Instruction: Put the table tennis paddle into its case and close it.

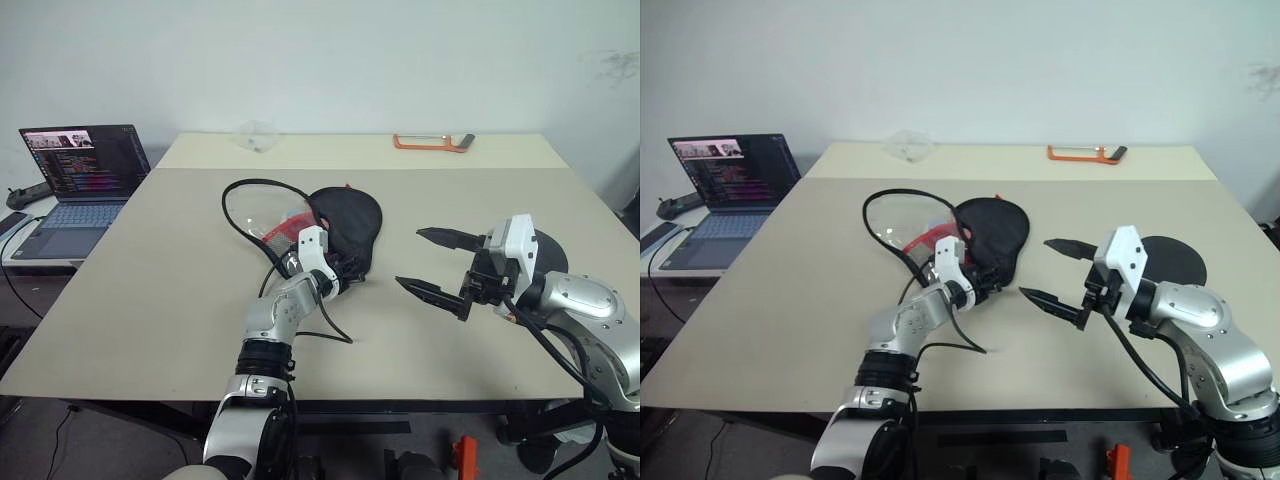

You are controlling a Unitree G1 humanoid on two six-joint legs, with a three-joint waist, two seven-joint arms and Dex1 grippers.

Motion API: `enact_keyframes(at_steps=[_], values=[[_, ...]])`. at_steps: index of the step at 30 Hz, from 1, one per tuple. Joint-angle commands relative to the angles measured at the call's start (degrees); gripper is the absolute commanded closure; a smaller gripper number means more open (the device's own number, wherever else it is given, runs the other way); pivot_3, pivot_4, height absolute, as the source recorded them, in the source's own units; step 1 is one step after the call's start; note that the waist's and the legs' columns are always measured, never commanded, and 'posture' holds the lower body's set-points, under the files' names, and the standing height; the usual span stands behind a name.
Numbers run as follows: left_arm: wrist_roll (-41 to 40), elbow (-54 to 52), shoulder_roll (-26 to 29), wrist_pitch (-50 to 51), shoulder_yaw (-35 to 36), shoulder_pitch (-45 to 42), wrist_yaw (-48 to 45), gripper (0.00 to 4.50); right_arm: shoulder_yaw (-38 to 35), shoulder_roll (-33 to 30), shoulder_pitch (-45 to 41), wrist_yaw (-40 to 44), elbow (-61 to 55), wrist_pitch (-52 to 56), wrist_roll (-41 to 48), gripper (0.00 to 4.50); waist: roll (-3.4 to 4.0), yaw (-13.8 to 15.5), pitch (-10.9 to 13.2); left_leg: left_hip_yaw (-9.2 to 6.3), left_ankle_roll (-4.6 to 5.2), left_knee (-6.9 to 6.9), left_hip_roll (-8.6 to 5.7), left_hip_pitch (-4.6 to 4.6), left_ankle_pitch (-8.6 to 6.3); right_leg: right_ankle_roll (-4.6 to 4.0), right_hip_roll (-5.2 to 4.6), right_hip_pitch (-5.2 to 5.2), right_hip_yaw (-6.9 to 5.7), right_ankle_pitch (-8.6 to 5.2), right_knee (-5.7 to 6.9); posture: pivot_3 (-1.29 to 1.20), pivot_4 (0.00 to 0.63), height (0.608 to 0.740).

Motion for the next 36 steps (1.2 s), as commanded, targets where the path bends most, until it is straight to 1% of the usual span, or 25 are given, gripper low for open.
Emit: enact_keyframes(at_steps=[1, 3, 6, 17, 20, 22, 28, 31, 33, 36], values=[[-3.6, -3.53, -0.44, 4.65, -0.52, 0.05, -3.07, 4.48, -2.03, -0.95, -0.06, -0.15, -2.47, 0.19, 1.03, 0.0, 0.0, 0.01, 0.0, 0.0, 0.0, 0.0, 0.0, 0.0, 0.0, 0.0, 0.0, 0.0, -0.01, 0.0, 0.0, 0.0, 0.15, 0.74], [-5.19, -4.91, -0.55, 7.22, -0.95, 0.22, -4.72, 4.48, -2.15, -1.08, -0.07, -0.18, -2.54, 0.27, 1.11, 0.0, 0.0, -0.02, 0.0, 0.0, 0.0, -0.01, 0.0, 0.0, 0.0, 0.0, 0.0, 0.0, 0.0, 0.0, 0.0, 0.0, 0.15, 0.74], [-4.64, -5.11, -0.29, 7.97, -1.7, 0.2, -5.05, 4.48, -2.23, -1.2, -0.12, -0.08, -2.44, 0.26, 1.04, 0.0, 0.0, 0.0, 0.0, 0.0, 0.0, 0.0, 0.0, 0.0, 0.0, 0.0, 0.0, 0.0, 0.0, 0.0, -0.01, 0.0, 0.15, 0.74], [-3.88, -2.11, -1.8, 7.81, -0.16, -0.91, -1.47, 4.48, -2.43, -1.85, 0.22, 0.41, -2.47, 0.37, 1.07, 0.0, 0.0, 0.01, 0.0, 0.01, 0.0, 0.01, 0.0, 0.0, 0.0, 0.0, 0.0, 0.0, 0.01, 0.0, -0.01, 0.0, 0.15, 0.74], [-3.48, -1.44, -1.97, 7.47, -0.35, -1.43, -1.25, 4.48, -2.43, -3.54, 0.97, 2.15, -2.97, 0.6, 1.24, 0.0, 0.0, 0.05, 0.0, 0.0, 0.0, 0.01, 0.0, 0.0, 0.0, 0.0, 0.0, 0.0, 0.01, 0.0, -0.01, 0.0, 0.15, 0.74], [-3.5, -1.15, -2.17, 7.36, -0.41, -1.71, -1.15, 3.98, -2.6, -5.25, 1.86, 3.74, -3.09, 0.38, 0.88, 0.0, 0.0, 0.08, 0.0, 0.01, 0.0, 0.01, -0.01, -0.01, 0.0, 0.0, -0.01, 0.01, 0.01, 0.0, -0.01, 0.0, 0.15, 0.74], [-3.31, -0.05, -3.15, 7.26, -1.39, -2.65, -1.75, 3.98, -4.85, -9.34, 4.57, 7.46, -2.18, -0.93, 0.38, 0.0, -0.01, 0.08, 0.0, 0.03, 0.0, 0.0, 0.0, -0.01, 0.0, 0.0, 0.0, 0.01, 0.02, 0.0, -0.02, 0.0, 0.15, 0.74], [-3.68, 0.18, -3.34, 7.27, -1.99, -3.11, -3.14, 3.38, -5.38, -9.62, 5.19, 7.77, -1.93, -1.42, 0.12, 0.0, -0.01, 0.08, 0.01, 0.05, 0.0, 0.01, 0.01, -0.01, 0.0, 0.0, 0.0, 0.01, 0.03, 0.0, -0.02, 0.0, 0.15, 0.74], [-3.49, 0.05, -3.17, 7.52, -2.81, -3.25, -4.15, 2.76, -5.57, -9.49, 5.59, 7.9, -2.07, -1.53, 0.03, 0.0, -0.01, 0.08, 0.01, 0.05, 0.0, 0.01, 0.01, -0.01, 0.0, 0.0, 0.0, 0.01, 0.03, 0.0, -0.02, 0.0, 0.15, 0.74], [-2.62, -0.67, -1.62, 8.06, -4.96, -2.99, -6.5, 1.61, -5.75, -9.34, 6.27, 7.88, -2.36, -1.55, 0.17, 0.0, -0.02, 0.08, 0.01, 0.05, 0.0, 0.0, 0.0, -0.01, 0.0, 0.0, -0.01, 0.01, 0.03, 0.0, -0.03, 0.0, 0.15, 0.74]])
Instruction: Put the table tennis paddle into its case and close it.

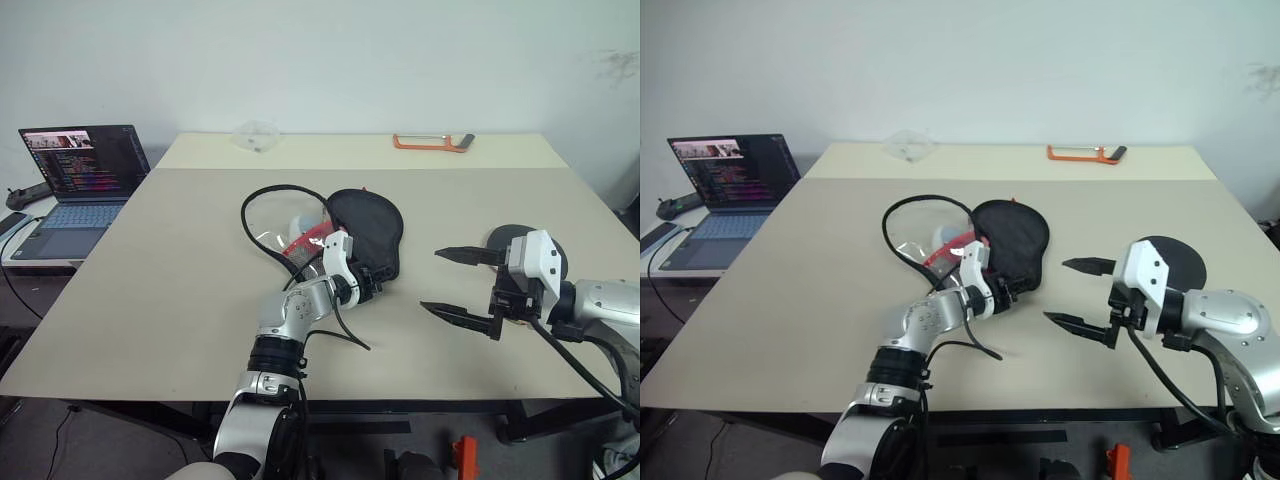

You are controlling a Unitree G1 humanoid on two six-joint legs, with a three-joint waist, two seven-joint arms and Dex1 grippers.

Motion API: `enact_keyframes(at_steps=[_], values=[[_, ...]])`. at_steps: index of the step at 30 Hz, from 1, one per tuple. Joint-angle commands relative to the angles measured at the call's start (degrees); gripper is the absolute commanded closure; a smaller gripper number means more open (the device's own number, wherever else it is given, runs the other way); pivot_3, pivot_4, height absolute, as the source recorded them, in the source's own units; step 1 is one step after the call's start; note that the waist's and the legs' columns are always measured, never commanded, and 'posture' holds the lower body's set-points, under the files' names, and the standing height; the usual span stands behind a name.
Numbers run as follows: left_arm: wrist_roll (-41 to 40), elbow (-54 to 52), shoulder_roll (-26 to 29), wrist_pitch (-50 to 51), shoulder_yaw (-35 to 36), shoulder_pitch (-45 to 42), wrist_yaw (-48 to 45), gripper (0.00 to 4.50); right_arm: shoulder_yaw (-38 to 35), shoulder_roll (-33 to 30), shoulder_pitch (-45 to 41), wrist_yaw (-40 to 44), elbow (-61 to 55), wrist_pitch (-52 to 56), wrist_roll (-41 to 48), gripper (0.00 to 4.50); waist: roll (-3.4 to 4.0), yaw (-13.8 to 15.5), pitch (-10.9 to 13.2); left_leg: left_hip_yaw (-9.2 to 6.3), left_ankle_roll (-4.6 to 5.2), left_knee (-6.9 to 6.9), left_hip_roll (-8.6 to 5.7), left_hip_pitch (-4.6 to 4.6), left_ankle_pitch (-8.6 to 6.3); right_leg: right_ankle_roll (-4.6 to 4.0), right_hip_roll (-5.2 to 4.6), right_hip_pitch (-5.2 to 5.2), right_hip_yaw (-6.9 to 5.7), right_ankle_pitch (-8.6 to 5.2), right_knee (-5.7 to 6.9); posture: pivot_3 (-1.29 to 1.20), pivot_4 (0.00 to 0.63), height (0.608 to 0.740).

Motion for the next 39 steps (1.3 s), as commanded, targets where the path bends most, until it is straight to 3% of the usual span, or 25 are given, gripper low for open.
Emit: enact_keyframes(at_steps=[1, 5, 10, 15, 21, 23, 33, 39], values=[[0.65, -2.09, 2.1, 0.69, -3.13, -0.7, -4.05, 1.32, -1.81, -0.32, 0.29, 0.24, -1.42, -1.32, 0.34, 0.0, 0.0, -0.05, 0.0, 0.01, 0.0, 0.0, 0.0, 0.01, 0.0, 0.0, 0.0, 0.0, 0.01, 0.0, 0.0, 0.0, 0.15, 0.74], [4.2, -8.65, 12.82, 0.59, -11.59, 4.39, -13.19, 0.02, -2.03, -0.25, 0.5, 0.21, -1.56, -1.2, 0.73, 0.0, 0.04, -0.56, -0.02, 0.07, 0.0, -0.06, 0.04, 0.07, 0.0, 0.0, 0.04, -0.01, 0.07, 0.0, 0.04, 0.0, 0.15, 0.74], [13.02, -17.48, 31.91, -9.45, -22.51, 14.68, -24.8, 0.02, -1.89, 0.13, 0.12, -0.1, -1.56, -0.57, 1.36, 0.0, 0.1, -1.4, -0.08, 0.17, -0.01, -0.16, 0.13, 0.2, 0.0, -0.03, 0.08, 0.0, 0.2, 0.0, 0.04, 0.0, 0.15, 0.74], [17.97, -19.95, 40.69, -17.29, -25.49, 20.63, -28.95, 0.02, -1.01, 0.46, -0.82, -0.05, -0.83, -0.54, 1.01, 0.0, 0.14, -1.75, -0.17, 0.22, 0.13, -0.2, 0.16, 0.42, -0.08, -0.03, 0.06, 0.18, 0.25, 0.0, 0.01, 0.0, 0.15, 0.74], [13.7, -24.13, 43.59, -24.23, -18.98, 26.1, -33.99, 0.02, 0.13, 2.2, -5.04, -1.65, 0.99, 2.07, 2.24, 0.0, 0.2, -2.32, -0.25, 0.4, 0.26, -0.27, 0.34, 0.5, -0.16, -0.09, 0.08, 0.14, 0.33, 0.02, 0.04, 0.0, 0.15, 0.74], [8.84, -27.12, 43.27, -25.08, -14.91, 27.55, -36.93, 0.02, 0.17, 3.82, -7.01, -4.19, 1.42, 4.51, 3.26, 0.0, 0.19, -2.13, -0.25, 0.39, 0.25, -0.27, 0.43, 0.47, -0.16, -0.13, 0.08, 0.11, 0.29, 0.02, 0.03, 0.0, 0.15, 0.74], [-12.73, -32.69, 43.34, -11.51, 2.96, 20.04, -37.71, 0.02, 0.8, 14.14, -13.62, -18.6, 0.77, 18.43, 10.51, 0.0, 0.14, -1.04, -0.18, 0.16, 0.22, -0.12, 0.47, 0.1, -0.14, -0.2, 0.15, -0.03, 0.03, 0.07, -0.01, 0.0, 0.15, 0.74], [-7.98, -25.87, 43.86, -14.11, 3.63, 12.58, -34.49, 0.02, 4.73, 21.83, -17.76, -29.49, 6.56, 26.72, 8.45, 0.0, 0.15, -1.2, -0.18, 0.16, 0.07, -0.13, 0.36, 0.13, -0.05, -0.2, 0.23, -0.05, 0.07, 0.07, 0.02, 0.0, 0.15, 0.74]])
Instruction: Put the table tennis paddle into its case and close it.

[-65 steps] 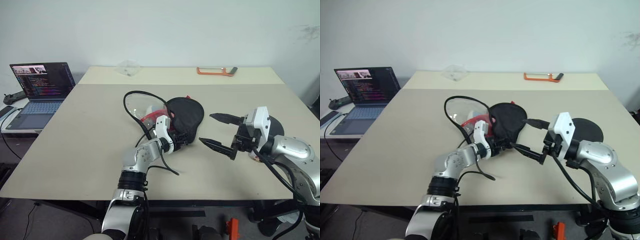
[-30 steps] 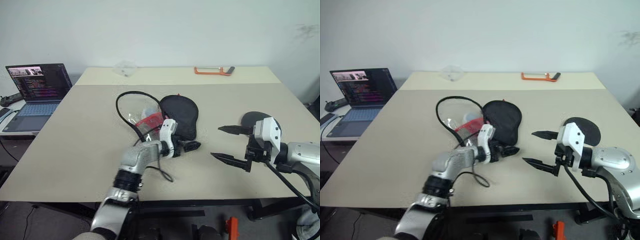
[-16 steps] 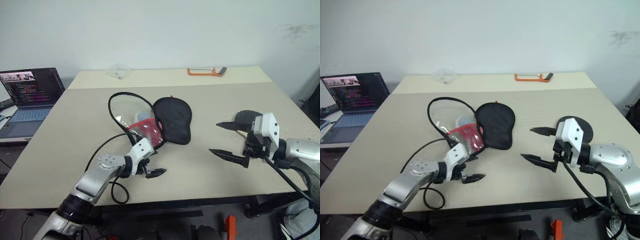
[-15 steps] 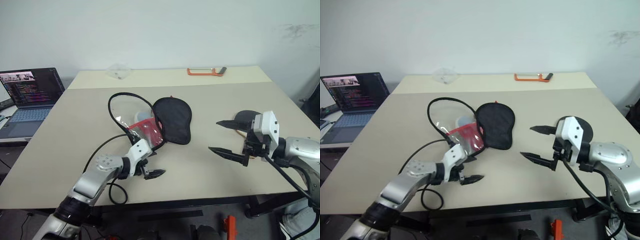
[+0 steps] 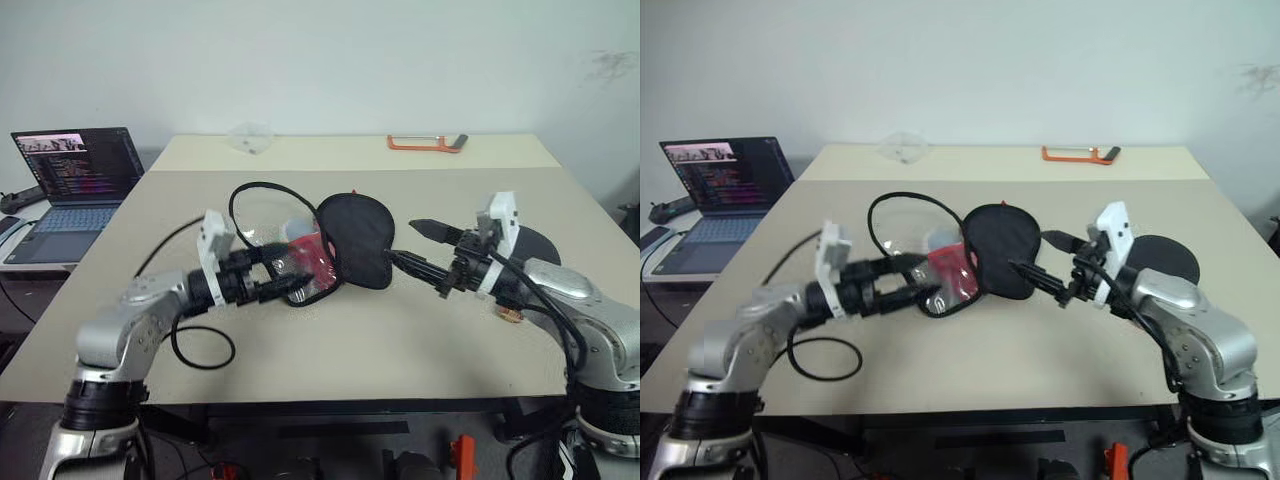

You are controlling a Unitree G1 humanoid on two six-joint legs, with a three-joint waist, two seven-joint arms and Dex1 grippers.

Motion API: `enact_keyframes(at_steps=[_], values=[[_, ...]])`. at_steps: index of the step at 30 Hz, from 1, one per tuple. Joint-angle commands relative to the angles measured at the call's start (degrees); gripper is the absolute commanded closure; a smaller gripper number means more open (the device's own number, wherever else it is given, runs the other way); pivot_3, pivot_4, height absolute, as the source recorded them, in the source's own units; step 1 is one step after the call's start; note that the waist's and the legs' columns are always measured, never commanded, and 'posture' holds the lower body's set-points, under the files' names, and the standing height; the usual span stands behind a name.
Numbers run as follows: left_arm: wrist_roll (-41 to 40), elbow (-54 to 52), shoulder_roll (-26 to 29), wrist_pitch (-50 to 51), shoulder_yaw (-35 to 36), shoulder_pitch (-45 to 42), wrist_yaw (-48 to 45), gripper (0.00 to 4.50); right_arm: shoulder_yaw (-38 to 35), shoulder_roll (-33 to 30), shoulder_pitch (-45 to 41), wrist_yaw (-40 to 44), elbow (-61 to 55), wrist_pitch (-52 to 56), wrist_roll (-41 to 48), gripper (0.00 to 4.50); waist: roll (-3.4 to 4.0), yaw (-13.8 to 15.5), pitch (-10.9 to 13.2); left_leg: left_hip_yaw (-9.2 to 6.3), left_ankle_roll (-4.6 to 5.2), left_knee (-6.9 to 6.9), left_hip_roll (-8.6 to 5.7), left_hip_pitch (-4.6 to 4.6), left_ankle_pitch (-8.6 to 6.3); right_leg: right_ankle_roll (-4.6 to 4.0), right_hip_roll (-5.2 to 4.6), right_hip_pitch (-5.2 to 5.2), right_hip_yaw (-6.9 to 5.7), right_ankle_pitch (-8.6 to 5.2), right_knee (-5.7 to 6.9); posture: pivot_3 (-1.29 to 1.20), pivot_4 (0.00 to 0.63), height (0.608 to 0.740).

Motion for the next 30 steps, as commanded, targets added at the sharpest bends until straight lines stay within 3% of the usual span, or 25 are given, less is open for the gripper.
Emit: enact_keyframes(at_steps=[1, 6, 14, 18, 25, 28, 30], values=[[2.6, 4.31, 1.74, -2.32, 1.08, -2.76, -0.19, 0.02, 4.4, 1.43, -2.74, -6.36, 3.67, 4.79, -4.08, 0.0, 0.01, -0.27, -0.01, 0.0, -0.01, 0.0, -0.01, 0.02, 0.01, 0.0, 0.0, 0.0, 0.02, 0.0, 0.01, 0.0, 0.15, 0.74], [3.43, 8.86, 5.84, -3.66, 1.9, -4.74, -5.28, 0.02, 8.43, 5.93, -5.84, -12.27, 12.58, 4.58, -11.44, 0.0, 0.01, -0.94, 0.0, 0.06, -0.07, -0.05, -0.05, -0.1, 0.04, -0.01, 0.01, -0.26, 0.1, 0.0, 0.06, 0.0, 0.15, 0.74], [5.45, 12.46, 8.51, -6.51, 0.21, -7.13, -11.6, 0.02, 9.5, 14.79, -13.68, -16.96, 37.45, -9.84, -23.9, 0.0, 0.02, -1.04, 0.0, 0.14, -0.08, -0.08, -0.07, -0.15, 0.05, 0.0, 0.01, -0.36, 0.14, 0.0, 0.07, 0.0, 0.15, 0.74], [6.01, 12.91, 9.52, -7.76, -0.21, -6.88, -15.24, 0.02, 9.71, 18.35, -17.25, -17.11, 52.22, -17.89, -28.71, 0.0, 0.02, -1.56, 0.01, 0.15, -0.09, -0.14, -0.07, -0.16, 0.06, -0.01, 0.01, -0.41, 0.16, 0.0, 0.08, 0.0, 0.15, 0.74], [7.18, 14.67, 9.25, -9.44, 0.08, -7.03, -16.67, 0.02, 9.5, 20.57, -19.16, -14.51, 60.85, -21.54, -31.84, 0.0, 0.01, -2.29, -0.01, 0.14, -0.11, -0.06, -0.06, -0.07, 0.07, 0.0, 0.0, -0.35, 0.17, 0.01, 0.17, 0.0, 0.15, 0.74], [7.52, 15.33, 9.05, -10.21, 0.24, -6.83, -16.93, 0.0, 10.81, 21.08, -18.83, -13.18, 59.2, -22.41, -33.48, 0.59, 0.01, -2.29, 0.0, 0.12, -0.17, -0.06, -0.05, -0.04, 0.11, -0.02, 0.02, -0.36, 0.17, 0.02, 0.31, 0.0, 0.15, 0.74], [7.79, 16.05, 8.82, -10.83, 0.33, -6.86, -16.98, 0.0, 11.74, 21.43, -18.66, -12.45, 58.32, -22.86, -34.82, 1.3, 0.01, -2.31, 0.0, 0.14, -0.19, -0.06, -0.05, -0.04, 0.12, -0.03, 0.02, -0.44, 0.2, 0.02, 0.45, 0.0, 0.15, 0.74]])
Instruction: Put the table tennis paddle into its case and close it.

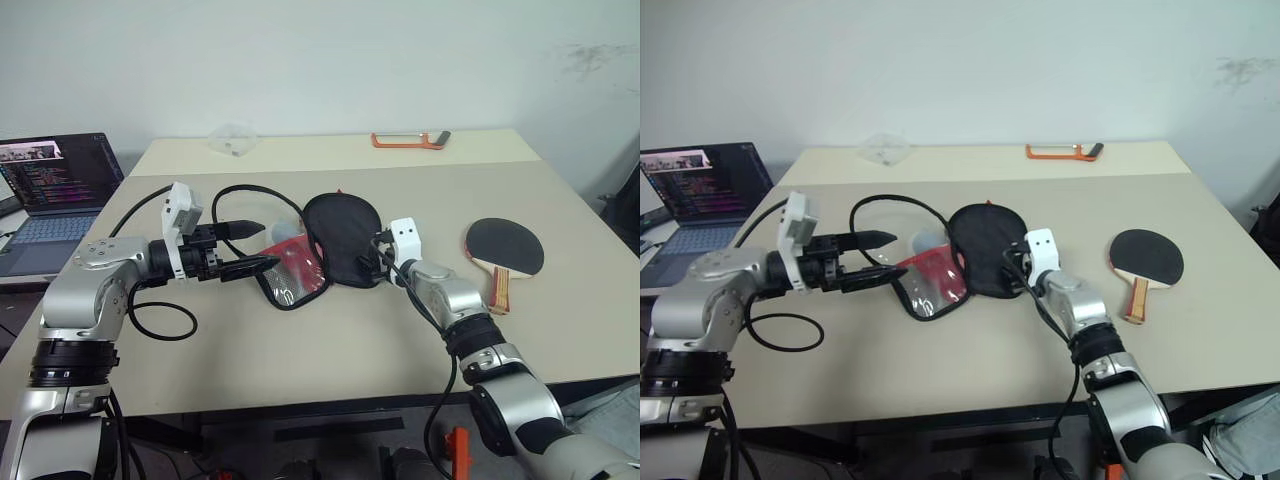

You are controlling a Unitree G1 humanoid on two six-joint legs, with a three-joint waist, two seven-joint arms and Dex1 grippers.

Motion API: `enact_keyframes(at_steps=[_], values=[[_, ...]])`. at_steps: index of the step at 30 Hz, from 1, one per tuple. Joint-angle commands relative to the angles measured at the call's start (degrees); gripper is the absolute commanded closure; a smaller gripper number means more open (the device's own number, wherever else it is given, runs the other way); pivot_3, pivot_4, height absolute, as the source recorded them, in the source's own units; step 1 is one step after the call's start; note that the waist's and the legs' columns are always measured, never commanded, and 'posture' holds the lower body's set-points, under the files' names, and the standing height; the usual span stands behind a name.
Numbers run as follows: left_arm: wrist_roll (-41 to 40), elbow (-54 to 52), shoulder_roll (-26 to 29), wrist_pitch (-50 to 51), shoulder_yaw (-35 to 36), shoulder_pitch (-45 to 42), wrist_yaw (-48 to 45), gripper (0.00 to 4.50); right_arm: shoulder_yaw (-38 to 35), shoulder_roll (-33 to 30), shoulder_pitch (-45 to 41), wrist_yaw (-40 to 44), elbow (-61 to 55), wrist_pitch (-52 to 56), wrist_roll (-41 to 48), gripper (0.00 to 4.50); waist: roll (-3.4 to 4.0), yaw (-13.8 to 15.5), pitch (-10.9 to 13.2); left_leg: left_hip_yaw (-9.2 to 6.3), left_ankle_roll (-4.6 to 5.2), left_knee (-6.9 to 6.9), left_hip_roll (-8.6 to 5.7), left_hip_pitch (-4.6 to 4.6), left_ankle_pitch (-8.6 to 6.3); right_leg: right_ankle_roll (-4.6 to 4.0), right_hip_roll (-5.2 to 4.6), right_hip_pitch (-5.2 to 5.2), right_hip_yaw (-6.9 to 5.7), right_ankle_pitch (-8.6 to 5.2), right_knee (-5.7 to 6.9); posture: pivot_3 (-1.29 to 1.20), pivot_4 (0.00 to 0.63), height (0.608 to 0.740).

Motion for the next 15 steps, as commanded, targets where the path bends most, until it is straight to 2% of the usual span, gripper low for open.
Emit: enact_keyframes(at_steps=[1, 9, 15], values=[[0.24, 0.95, 0.24, -1.91, 1.42, -0.81, -0.72, 0.0, 2.05, 1.03, 0.55, 1.68, -1.85, -1.06, -2.19, 1.64, 0.0, -0.06, 0.0, 0.02, 0.0, 0.0, 0.0, -0.01, 0.0, 0.0, 0.0, -0.06, 0.02, 0.0, 0.09, 0.0, 0.15, 0.74], [1.1, 2.71, -0.81, -3.95, 0.96, -1.29, -1.18, 0.0, 4.87, 1.48, -0.19, 1.56, -3.27, -5.07, -7.72, 4.4, 0.0, -0.49, 0.0, 0.25, -0.05, 0.0, 0.04, -0.09, 0.03, -0.04, 0.0, -0.37, 0.12, -0.02, 0.38, 0.0, 0.15, 0.74], [1.94, 2.95, -1.97, -4.22, 0.23, -2.27, -1.0, 0.0, 1.44, 2.47, -2.5, 0.43, -2.14, -5.52, -6.42, 4.46, 0.0, -0.47, 0.0, 0.24, -0.05, 0.01, 0.03, -0.1, 0.03, -0.04, -0.01, -0.37, 0.13, -0.02, 0.39, 0.0, 0.15, 0.74]])
